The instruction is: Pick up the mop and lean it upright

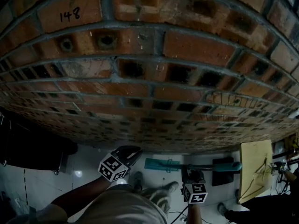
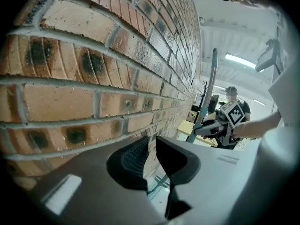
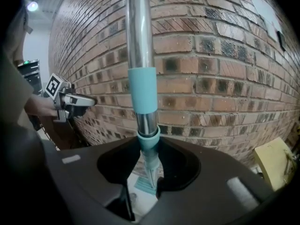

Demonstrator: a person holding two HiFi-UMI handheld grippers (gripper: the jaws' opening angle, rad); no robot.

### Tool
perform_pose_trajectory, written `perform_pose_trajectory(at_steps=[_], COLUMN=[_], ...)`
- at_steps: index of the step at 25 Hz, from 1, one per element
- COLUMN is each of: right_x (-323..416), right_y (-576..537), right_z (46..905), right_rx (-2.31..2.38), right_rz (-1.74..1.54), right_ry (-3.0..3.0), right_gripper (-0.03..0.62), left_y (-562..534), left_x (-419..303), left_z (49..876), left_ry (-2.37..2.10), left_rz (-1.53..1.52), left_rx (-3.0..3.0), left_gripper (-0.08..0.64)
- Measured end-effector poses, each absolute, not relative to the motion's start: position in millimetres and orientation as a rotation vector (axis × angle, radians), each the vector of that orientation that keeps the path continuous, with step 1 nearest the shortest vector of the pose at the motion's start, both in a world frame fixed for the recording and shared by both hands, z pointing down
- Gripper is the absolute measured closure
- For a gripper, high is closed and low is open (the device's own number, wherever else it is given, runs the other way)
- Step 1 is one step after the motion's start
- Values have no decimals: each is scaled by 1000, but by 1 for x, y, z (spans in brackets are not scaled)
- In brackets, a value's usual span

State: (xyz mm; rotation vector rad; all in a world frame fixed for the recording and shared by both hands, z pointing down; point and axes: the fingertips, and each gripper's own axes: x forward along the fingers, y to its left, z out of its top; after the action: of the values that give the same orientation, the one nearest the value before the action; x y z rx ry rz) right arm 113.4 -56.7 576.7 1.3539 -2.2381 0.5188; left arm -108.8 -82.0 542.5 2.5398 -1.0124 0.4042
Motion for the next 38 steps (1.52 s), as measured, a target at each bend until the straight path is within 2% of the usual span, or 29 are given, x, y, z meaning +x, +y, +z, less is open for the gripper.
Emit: perform_pose_trajectory(at_steps=[38], right_x=[85], right_y=[-89], right_z=[779], right_rx=[1151], right_rz=[640], right_ry=[-2190], right_gripper=[465], left_y=[-74], left_x=[-85], left_z=[618], left_ry=[-953], left_rz=[564], left_rx=[2439], left_gripper=[485])
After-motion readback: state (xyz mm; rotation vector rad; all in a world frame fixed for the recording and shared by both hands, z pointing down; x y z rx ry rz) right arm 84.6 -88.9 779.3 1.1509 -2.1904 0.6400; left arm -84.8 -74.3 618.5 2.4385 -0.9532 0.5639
